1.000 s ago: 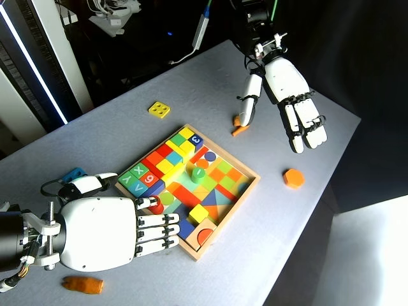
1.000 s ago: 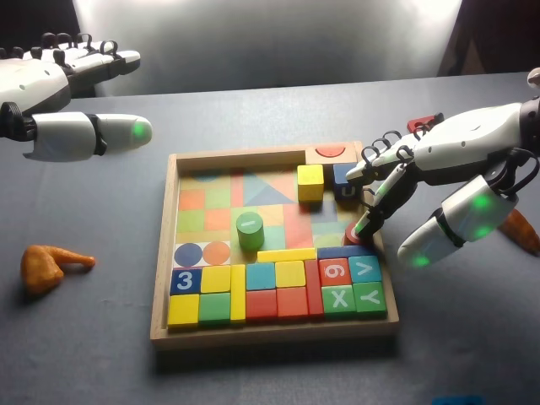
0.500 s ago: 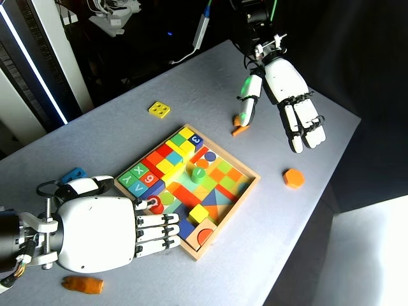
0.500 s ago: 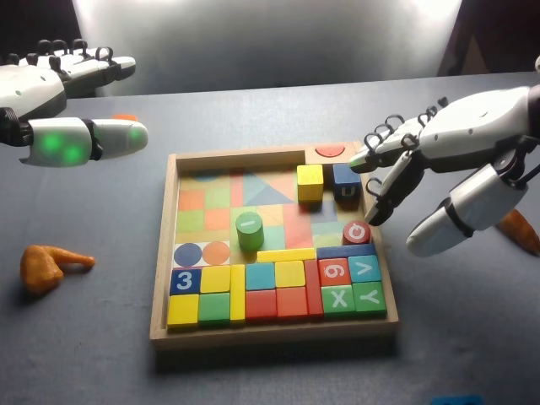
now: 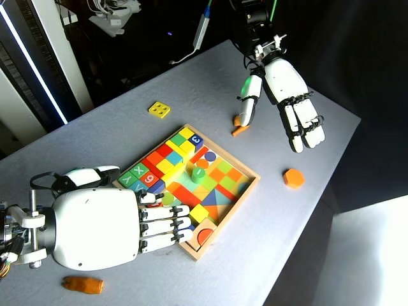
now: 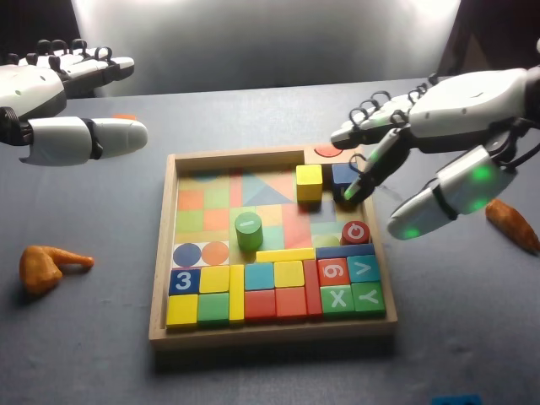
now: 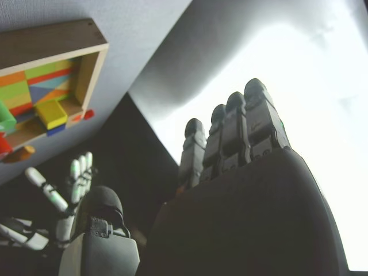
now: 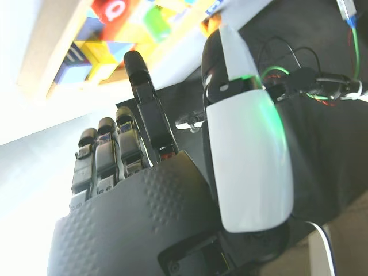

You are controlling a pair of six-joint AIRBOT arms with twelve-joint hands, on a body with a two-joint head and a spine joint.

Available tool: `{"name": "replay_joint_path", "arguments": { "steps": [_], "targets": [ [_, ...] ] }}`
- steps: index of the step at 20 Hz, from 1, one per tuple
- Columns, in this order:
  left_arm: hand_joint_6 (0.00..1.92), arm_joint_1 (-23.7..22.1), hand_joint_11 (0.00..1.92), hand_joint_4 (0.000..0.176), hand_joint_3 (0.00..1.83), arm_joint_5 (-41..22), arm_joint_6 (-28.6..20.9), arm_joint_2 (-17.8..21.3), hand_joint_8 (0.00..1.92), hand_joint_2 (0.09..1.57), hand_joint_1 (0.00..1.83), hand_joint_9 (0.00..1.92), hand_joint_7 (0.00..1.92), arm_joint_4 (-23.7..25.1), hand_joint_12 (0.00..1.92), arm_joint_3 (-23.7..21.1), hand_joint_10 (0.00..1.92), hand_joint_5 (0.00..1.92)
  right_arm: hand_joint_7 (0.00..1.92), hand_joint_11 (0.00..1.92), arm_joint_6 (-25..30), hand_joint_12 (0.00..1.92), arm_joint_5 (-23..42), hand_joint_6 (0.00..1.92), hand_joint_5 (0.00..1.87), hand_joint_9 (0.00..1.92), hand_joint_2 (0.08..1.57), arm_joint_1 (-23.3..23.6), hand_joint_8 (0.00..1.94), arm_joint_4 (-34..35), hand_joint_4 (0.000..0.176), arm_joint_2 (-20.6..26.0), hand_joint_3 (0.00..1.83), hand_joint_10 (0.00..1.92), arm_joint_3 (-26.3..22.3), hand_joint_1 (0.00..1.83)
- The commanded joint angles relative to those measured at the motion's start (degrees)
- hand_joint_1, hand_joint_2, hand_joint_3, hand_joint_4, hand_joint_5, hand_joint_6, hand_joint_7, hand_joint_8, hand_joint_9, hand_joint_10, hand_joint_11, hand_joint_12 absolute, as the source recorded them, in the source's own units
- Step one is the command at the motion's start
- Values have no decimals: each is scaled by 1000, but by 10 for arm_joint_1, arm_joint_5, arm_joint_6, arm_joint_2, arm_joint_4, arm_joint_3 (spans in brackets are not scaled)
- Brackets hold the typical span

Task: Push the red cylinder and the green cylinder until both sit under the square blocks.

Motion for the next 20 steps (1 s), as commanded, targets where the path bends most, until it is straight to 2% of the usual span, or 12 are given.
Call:
{"name": "replay_joint_path", "arguments": {
  "steps": [1,2,3,4,5,6,9,11,13,16,17,20],
  "targets": [
    [0,-8,0,120,4,-67,-1,0,0,1109,0,0,0,-8,0,5,0,68,32,24,-8,14,7,0,632,0,1045,6,6,43,106,-4,0,0,-1,309],
    [0,-10,0,120,4,-66,-1,-1,0,1109,0,0,0,-8,0,6,0,68,32,24,-15,14,7,0,632,0,1045,6,6,49,106,-9,0,0,-1,309],
    [1,-11,0,98,0,-65,-1,-2,0,1100,0,0,0,-8,0,7,0,70,57,59,-23,35,9,5,646,0,1041,6,12,55,103,-15,0,0,-1,331],
    [4,-12,0,97,4,-63,-1,-3,0,1110,0,0,0,-8,0,7,0,77,58,62,-28,39,10,6,651,0,1041,6,10,60,99,-19,0,0,-1,354],
    [3,-13,0,112,4,-62,0,-4,0,1109,0,0,0,-8,0,9,0,75,58,57,-35,41,12,3,645,0,1031,6,8,65,110,-26,0,0,1,356],
    [1,-14,0,115,1,-61,0,-4,0,1104,0,0,0,-8,0,9,0,73,61,49,-36,41,13,3,646,0,1022,6,7,67,101,-31,0,0,2,372],
    [2,-19,0,101,6,-58,1,-6,0,1119,0,0,0,-8,0,11,0,69,59,22,-46,40,16,0,636,0,1003,2,3,81,111,-46,0,0,10,373],
    [4,-19,0,110,2,-56,1,-7,0,1113,0,0,0,-8,0,12,0,75,63,4,-50,37,18,0,631,0,997,-2,3,91,129,-61,0,0,19,365],
    [0,-20,0,93,6,-53,1,-9,0,1123,0,0,0,-8,0,15,0,66,34,18,-55,50,18,0,585,0,1004,-3,0,93,149,-77,0,0,27,333],
    [0,-24,0,113,0,-47,1,-17,0,1099,0,0,0,-7,0,21,0,48,31,0,-65,58,17,0,572,0,1017,-3,1,101,159,-85,2,0,30,295],
    [0,-26,0,109,2,-44,2,-19,0,1113,0,0,0,-7,0,23,0,46,26,0,-67,27,16,0,562,0,1018,-3,1,101,173,-88,1,0,32,275],
    [0,-28,0,93,4,-39,5,-21,0,1119,0,0,0,-7,0,24,0,40,27,1,-71,1,12,3,562,0,1019,-3,5,101,176,-102,1,0,39,270]
  ]
}}
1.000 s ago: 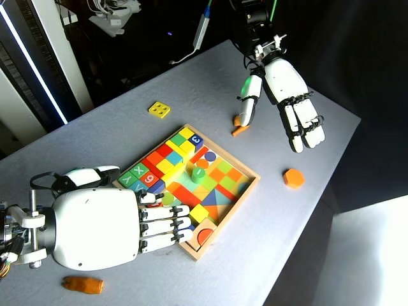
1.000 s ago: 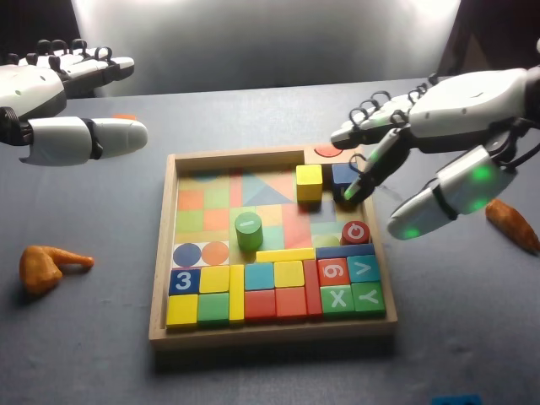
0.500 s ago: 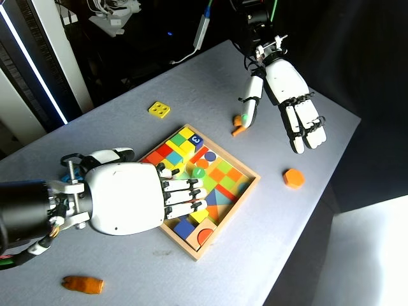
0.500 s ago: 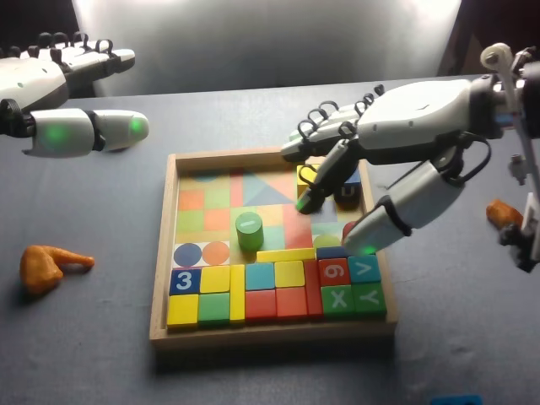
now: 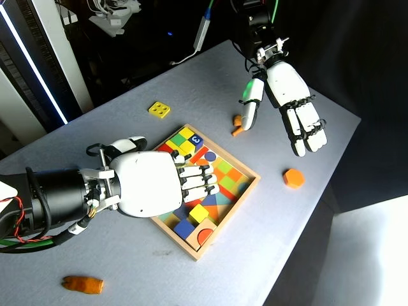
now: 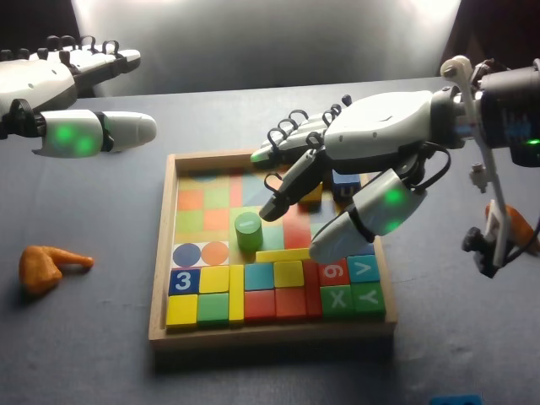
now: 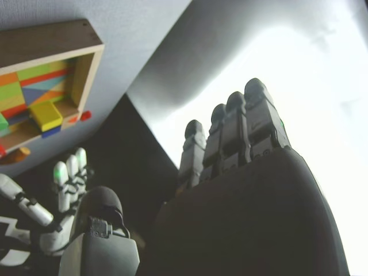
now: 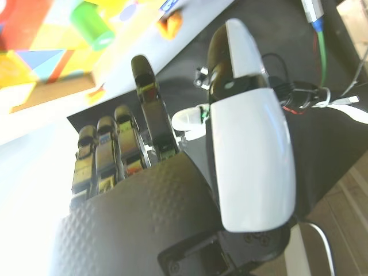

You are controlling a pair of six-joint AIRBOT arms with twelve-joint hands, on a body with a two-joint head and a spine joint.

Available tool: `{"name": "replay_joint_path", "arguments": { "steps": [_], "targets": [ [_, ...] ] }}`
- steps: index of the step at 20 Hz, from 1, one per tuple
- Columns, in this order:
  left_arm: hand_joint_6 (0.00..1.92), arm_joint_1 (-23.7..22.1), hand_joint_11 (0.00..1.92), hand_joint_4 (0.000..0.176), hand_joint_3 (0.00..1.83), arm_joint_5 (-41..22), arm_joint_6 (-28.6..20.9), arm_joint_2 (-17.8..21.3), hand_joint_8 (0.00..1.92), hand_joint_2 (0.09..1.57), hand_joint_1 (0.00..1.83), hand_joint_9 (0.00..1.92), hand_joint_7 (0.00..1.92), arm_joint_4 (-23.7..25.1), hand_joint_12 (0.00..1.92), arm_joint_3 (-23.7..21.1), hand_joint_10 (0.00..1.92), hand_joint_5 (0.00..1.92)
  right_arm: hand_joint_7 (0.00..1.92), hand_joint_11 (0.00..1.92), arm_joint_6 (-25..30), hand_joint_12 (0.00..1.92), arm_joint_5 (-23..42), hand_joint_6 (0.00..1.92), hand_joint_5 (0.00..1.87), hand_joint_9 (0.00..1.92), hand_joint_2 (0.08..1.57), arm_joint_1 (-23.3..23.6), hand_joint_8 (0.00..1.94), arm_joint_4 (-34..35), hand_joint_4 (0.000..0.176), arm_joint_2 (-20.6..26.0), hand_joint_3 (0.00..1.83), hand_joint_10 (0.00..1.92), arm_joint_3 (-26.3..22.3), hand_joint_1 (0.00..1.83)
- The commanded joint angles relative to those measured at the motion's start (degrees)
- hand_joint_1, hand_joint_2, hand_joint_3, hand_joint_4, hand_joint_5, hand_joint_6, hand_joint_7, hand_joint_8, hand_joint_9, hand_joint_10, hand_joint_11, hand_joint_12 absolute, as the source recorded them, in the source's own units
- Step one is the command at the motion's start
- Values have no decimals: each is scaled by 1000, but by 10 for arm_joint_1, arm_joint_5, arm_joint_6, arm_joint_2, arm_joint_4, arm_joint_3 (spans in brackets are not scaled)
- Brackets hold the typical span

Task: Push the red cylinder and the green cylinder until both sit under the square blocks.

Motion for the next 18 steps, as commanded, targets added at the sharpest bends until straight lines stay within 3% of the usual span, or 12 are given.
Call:
{"name": "replay_joint_path", "arguments": {
  "steps": [1,3,4,5,7,9,13,14,15,18],
  "targets": [
    [0,-7,9,93,1,-62,0,-1,0,1113,0,0,0,-7,4,5,0,35,33,4,1,2,14,5,568,0,1021,4,7,34,175,-6,2,0,5,272],
    [4,-9,0,103,0,-59,2,-5,0,1099,0,0,0,-6,0,7,0,44,23,0,-1,0,14,3,563,0,1025,4,2,34,176,-19,3,0,15,271],
    [1,-11,0,91,1,-57,2,-7,0,1113,0,0,0,-3,0,8,0,39,25,0,-3,0,12,4,567,0,1025,4,3,34,176,-23,3,0,17,271],
    [1,-14,21,90,3,-55,2,-9,0,1117,0,0,0,-1,10,10,0,32,23,3,-5,1,11,3,566,0,1028,4,1,35,176,-27,4,0,18,259],
    [1,-18,29,106,0,-52,4,-11,0,1106,0,0,0,2,14,11,0,30,17,0,-8,0,7,2,566,0,1032,4,0,35,176,-33,4,0,21,282],
    [1,-19,0,101,0,-50,5,-12,0,1101,0,0,0,2,0,12,0,26,11,0,-10,0,6,1,565,0,1029,4,0,35,176,-40,2,0,25,267],
    [2,-20,2,110,0,-47,5,-15,0,1103,0,0,0,2,4,15,0,28,12,7,-14,3,3,2,570,0,1028,5,2,35,176,-49,1,0,30,282],
    [0,-20,0,100,3,-46,5,-17,0,1110,0,0,0,2,2,16,0,20,11,9,-15,4,2,2,570,0,1028,5,1,35,176,-50,1,0,31,282],
    [0,-21,0,111,3,-44,5,-17,0,1111,0,0,0,2,1,18,0,20,9,14,-15,7,1,1,568,0,1030,5,0,35,176,-51,2,0,32,279],
    [0,-22,5,102,8,-40,5,-19,0,1129,0,0,0,2,4,21,0,7,15,21,-19,12,-5,0,568,0,1034,5,2,35,176,-52,3,0,34,272]
  ]
}}
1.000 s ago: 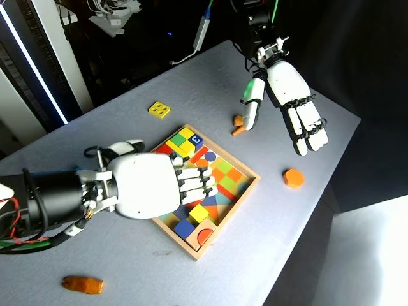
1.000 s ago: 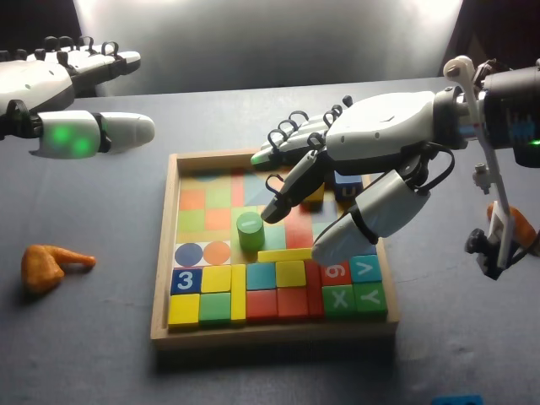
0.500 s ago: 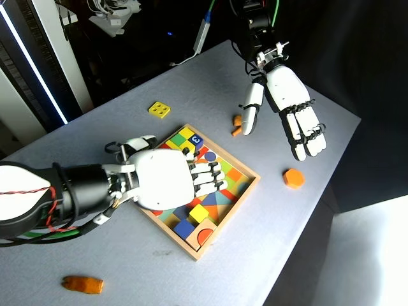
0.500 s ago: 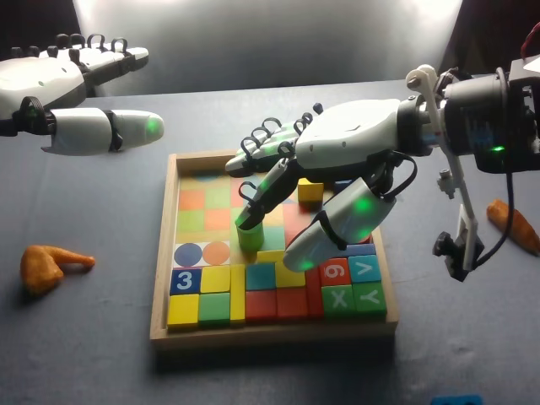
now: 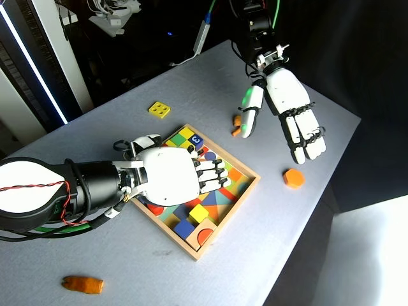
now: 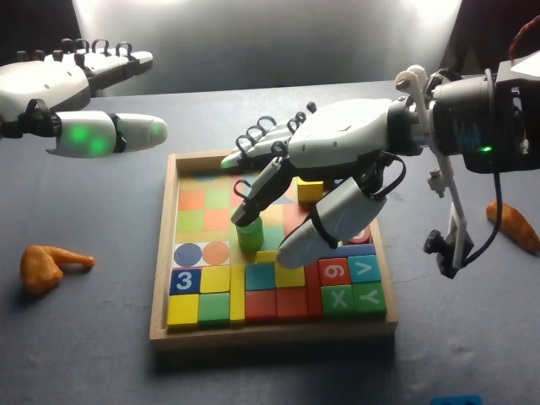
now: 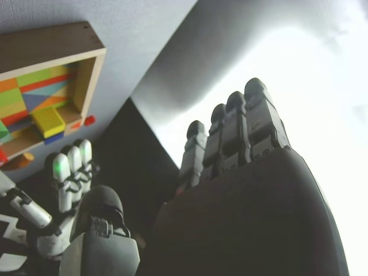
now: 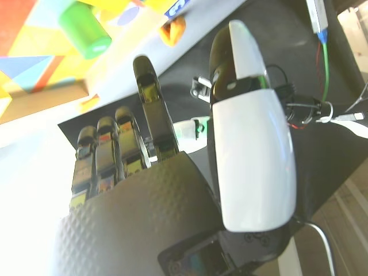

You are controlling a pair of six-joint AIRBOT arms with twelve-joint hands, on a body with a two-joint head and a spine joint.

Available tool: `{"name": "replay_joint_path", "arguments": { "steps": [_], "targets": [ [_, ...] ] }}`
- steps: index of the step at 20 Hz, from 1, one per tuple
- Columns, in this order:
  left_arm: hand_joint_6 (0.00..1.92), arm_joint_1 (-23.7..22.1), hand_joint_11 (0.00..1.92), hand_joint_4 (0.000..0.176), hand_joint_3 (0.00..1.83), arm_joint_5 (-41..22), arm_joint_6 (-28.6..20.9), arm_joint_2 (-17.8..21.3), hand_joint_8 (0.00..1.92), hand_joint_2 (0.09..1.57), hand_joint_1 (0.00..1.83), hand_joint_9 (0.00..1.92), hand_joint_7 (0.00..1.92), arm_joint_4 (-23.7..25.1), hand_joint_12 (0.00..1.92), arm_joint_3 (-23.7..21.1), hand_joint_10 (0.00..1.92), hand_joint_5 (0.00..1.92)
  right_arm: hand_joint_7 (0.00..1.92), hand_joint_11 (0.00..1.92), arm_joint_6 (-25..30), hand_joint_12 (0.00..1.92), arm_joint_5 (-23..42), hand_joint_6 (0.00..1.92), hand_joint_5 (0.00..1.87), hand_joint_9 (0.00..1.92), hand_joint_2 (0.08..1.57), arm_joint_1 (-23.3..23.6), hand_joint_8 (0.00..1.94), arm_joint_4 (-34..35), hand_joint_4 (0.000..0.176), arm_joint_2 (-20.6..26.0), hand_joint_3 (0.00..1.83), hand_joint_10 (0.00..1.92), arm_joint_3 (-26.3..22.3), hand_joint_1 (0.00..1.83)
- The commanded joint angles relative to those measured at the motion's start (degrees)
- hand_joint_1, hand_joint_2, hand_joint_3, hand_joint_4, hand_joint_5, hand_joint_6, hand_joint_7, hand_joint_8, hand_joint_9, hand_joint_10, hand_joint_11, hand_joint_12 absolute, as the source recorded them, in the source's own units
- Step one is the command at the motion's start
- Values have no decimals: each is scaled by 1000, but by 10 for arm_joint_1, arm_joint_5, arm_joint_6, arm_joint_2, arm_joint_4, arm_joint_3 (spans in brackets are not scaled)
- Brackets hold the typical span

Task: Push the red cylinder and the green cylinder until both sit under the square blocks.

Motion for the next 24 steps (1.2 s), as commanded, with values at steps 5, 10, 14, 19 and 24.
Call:
{"name": "replay_joint_path", "arguments": {
  "steps": [5,10,14,19,24],
  "targets": [
    [9,-8,54,86,18,-59,-2,-7,0,1162,0,0,0,-7,34,8,0,36,17,10,-3,11,6,0,572,0,1040,6,1,33,175,-7,3,0,7,307],
    [1,-8,32,79,0,-57,-2,-9,0,1133,0,0,0,-6,15,10,0,26,26,13,-5,17,0,3,569,0,1043,5,5,32,176,-17,2,0,17,305],
    [1,-9,46,78,0,-56,-2,-12,0,1137,3,0,0,-6,25,11,0,26,13,0,-7,2,-7,0,563,0,1048,4,0,32,176,-19,3,0,20,276],
    [3,-9,32,69,7,-54,-2,-14,0,1169,0,0,0,-6,33,13,0,25,20,0,-8,0,-11,6,579,0,1052,0,4,32,172,-21,3,0,24,274],
    [2,-9,11,117,0,-52,-1,-15,0,1123,0,10,0,-5,317,14,3,34,9,0,-8,0,-12,8,591,0,1062,-6,2,31,171,-21,5,0,26,284]
  ]
}}
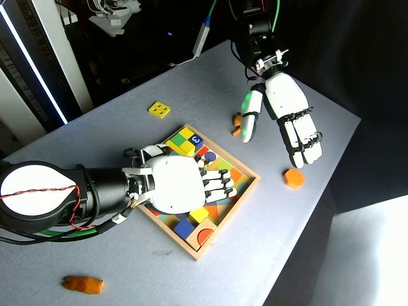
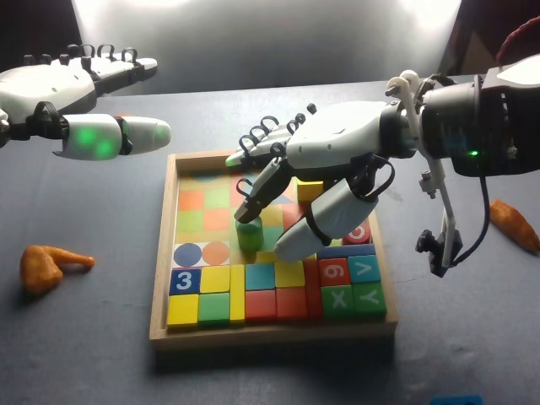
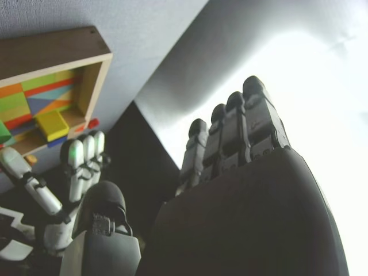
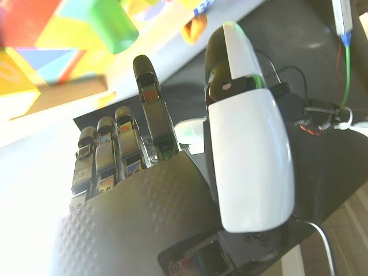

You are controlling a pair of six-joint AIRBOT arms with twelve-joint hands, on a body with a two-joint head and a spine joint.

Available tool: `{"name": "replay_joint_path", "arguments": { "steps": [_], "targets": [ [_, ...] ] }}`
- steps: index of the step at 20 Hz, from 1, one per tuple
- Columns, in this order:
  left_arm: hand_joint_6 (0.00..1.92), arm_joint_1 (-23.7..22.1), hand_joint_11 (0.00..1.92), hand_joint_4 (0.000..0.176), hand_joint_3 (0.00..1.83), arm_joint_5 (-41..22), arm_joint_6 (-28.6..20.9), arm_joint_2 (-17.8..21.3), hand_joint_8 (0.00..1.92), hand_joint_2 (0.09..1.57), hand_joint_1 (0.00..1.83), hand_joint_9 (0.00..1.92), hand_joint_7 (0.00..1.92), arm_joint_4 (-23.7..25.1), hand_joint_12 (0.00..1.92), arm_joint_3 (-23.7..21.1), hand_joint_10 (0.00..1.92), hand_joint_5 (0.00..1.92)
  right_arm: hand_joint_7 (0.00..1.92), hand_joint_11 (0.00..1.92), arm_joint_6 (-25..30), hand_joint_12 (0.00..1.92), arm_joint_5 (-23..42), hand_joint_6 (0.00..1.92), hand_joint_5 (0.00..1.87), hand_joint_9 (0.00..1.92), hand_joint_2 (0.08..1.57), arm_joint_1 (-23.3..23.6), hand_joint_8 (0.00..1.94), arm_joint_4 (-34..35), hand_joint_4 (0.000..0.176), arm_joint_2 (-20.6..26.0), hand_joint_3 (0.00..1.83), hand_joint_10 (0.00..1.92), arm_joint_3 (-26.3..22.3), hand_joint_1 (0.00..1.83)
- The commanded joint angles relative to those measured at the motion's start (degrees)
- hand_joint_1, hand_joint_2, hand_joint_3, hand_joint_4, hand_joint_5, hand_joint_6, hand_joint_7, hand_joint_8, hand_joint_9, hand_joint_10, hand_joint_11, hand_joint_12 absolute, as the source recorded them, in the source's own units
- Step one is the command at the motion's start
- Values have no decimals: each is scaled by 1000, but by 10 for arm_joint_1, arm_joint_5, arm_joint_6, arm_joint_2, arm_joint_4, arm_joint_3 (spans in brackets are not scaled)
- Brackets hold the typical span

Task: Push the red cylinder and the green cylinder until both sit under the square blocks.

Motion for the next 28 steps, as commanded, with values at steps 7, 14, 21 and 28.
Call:
{"name": "replay_joint_path", "arguments": {
  "steps": [7,14,21,28],
  "targets": [
    [1,-8,0,137,0,-61,-1,-3,0,1087,0,31,0,-6,530,6,6,41,0,0,4,0,7,0,586,0,1060,1,0,27,176,2,1,0,7,262],
    [2,-9,0,131,1,-60,-1,-3,0,1103,0,1,0,-6,383,6,0,39,1,10,4,5,4,3,591,0,1059,0,0,27,176,1,0,0,8,287],
    [1,-9,0,117,0,-59,-1,-3,0,1085,0,3,0,-6,304,7,1,35,6,12,22,9,3,1,593,0,1059,-4,1,7,176,1,0,0,8,273],
    [0,-8,0,122,0,-57,-1,-3,0,1087,0,7,0,-6,335,8,0,49,17,0,42,0,11,8,610,0,1062,-5,6,-20,170,2,0,0,8,305]
  ]
}}
